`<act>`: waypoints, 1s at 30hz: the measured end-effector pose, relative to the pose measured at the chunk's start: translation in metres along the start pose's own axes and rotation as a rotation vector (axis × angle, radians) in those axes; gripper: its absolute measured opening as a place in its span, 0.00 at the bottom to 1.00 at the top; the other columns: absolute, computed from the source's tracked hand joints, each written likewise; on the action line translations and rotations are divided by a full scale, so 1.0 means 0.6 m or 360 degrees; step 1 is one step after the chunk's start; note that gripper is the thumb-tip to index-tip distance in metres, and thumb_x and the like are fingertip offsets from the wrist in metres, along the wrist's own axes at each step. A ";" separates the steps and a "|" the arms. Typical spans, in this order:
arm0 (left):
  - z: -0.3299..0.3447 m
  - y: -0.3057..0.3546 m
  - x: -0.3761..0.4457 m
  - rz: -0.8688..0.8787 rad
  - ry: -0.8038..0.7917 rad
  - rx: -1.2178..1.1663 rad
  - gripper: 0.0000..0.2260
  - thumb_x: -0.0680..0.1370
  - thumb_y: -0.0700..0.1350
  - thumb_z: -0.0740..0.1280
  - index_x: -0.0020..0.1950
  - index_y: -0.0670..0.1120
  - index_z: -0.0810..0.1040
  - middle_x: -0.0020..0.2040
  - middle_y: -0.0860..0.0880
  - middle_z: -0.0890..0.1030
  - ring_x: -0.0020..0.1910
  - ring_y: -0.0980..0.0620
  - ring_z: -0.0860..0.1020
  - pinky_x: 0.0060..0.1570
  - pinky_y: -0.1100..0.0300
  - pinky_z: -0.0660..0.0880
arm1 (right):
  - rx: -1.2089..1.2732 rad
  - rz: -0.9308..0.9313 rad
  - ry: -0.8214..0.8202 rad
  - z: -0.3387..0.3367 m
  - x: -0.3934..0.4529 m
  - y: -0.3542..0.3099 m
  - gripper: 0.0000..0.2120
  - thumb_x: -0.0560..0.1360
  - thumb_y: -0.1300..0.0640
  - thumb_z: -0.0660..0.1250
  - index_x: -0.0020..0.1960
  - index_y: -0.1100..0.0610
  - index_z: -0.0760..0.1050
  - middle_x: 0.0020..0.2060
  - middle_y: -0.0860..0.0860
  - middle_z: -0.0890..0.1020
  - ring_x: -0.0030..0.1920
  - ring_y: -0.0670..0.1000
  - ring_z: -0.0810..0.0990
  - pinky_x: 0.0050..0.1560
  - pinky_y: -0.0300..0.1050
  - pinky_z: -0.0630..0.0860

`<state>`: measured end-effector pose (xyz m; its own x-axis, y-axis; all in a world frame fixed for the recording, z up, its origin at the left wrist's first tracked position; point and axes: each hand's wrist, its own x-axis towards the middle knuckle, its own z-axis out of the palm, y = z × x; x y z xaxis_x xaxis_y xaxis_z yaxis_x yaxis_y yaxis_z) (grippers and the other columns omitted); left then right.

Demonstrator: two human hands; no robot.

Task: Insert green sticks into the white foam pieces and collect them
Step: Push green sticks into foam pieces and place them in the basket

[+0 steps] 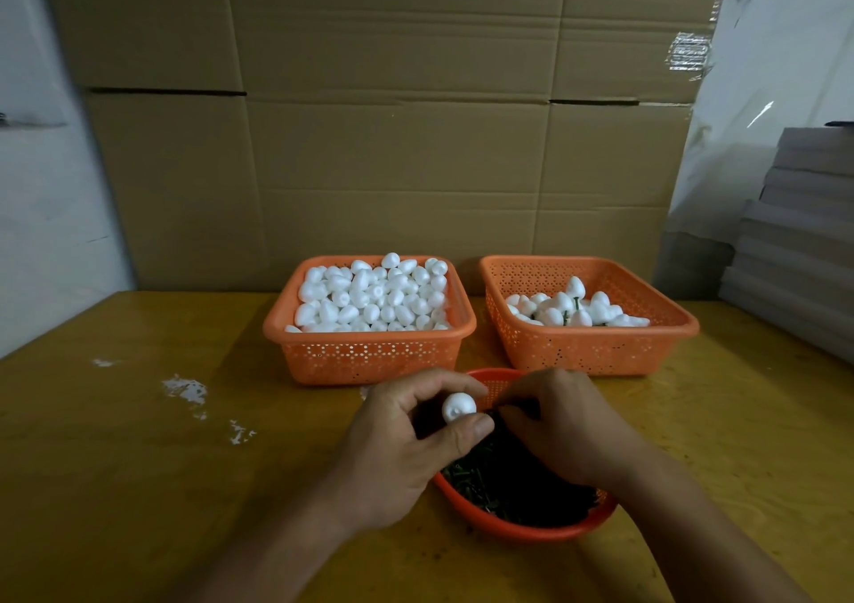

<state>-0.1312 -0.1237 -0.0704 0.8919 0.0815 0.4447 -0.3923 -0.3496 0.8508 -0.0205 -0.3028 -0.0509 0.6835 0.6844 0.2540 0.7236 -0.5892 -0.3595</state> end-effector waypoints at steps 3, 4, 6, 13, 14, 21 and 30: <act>0.003 0.005 0.002 0.0030 0.0077 -0.0034 0.11 0.71 0.62 0.73 0.46 0.56 0.84 0.40 0.56 0.82 0.41 0.60 0.80 0.43 0.64 0.76 | -0.0041 -0.0032 -0.0161 -0.004 -0.005 -0.004 0.08 0.80 0.49 0.67 0.50 0.49 0.84 0.40 0.45 0.84 0.39 0.44 0.81 0.40 0.39 0.77; 0.004 0.006 0.002 0.0046 0.0096 -0.0033 0.12 0.72 0.62 0.72 0.44 0.54 0.83 0.37 0.56 0.81 0.38 0.60 0.78 0.40 0.65 0.75 | -0.0052 -0.0054 -0.0218 -0.004 -0.007 -0.007 0.09 0.79 0.46 0.67 0.51 0.49 0.84 0.41 0.44 0.84 0.40 0.44 0.81 0.41 0.39 0.77; 0.003 0.007 0.002 0.0077 0.0148 -0.0002 0.18 0.73 0.65 0.68 0.41 0.50 0.81 0.32 0.55 0.77 0.34 0.59 0.75 0.35 0.66 0.71 | -0.0048 -0.0101 -0.0325 -0.004 -0.011 -0.016 0.12 0.78 0.41 0.67 0.54 0.47 0.82 0.45 0.44 0.84 0.43 0.44 0.81 0.46 0.44 0.79; 0.005 0.010 0.001 0.0116 0.0164 0.0000 0.24 0.76 0.71 0.60 0.42 0.50 0.77 0.32 0.47 0.73 0.30 0.52 0.71 0.31 0.59 0.68 | -0.0214 -0.0093 -0.0466 0.002 -0.017 -0.040 0.14 0.77 0.41 0.67 0.48 0.51 0.81 0.41 0.47 0.83 0.42 0.49 0.81 0.46 0.53 0.79; 0.005 0.010 0.001 0.0137 0.0171 0.0020 0.22 0.76 0.69 0.61 0.43 0.51 0.78 0.32 0.48 0.74 0.30 0.53 0.72 0.32 0.61 0.69 | -0.0225 -0.0081 -0.0462 0.004 -0.017 -0.042 0.13 0.77 0.42 0.67 0.48 0.51 0.82 0.41 0.47 0.83 0.41 0.49 0.81 0.45 0.53 0.80; 0.004 0.019 0.003 0.0236 0.0140 0.0052 0.14 0.83 0.57 0.59 0.59 0.54 0.81 0.35 0.66 0.78 0.36 0.68 0.77 0.37 0.77 0.69 | -0.0304 0.0025 -0.0360 0.017 -0.018 -0.058 0.10 0.77 0.49 0.66 0.40 0.53 0.79 0.35 0.47 0.80 0.37 0.50 0.79 0.38 0.47 0.78; 0.002 0.033 0.000 -0.0112 -0.0007 -0.0497 0.11 0.76 0.58 0.69 0.51 0.52 0.79 0.29 0.55 0.66 0.25 0.58 0.62 0.24 0.64 0.60 | -0.0283 0.0015 -0.0463 0.008 -0.019 -0.056 0.11 0.75 0.49 0.69 0.35 0.50 0.77 0.33 0.45 0.78 0.35 0.47 0.77 0.39 0.47 0.79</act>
<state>-0.1385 -0.1319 -0.0540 0.9200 0.0909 0.3811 -0.3791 -0.0398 0.9245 -0.0530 -0.2889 -0.0460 0.6525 0.7574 -0.0245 0.7405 -0.6442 -0.1917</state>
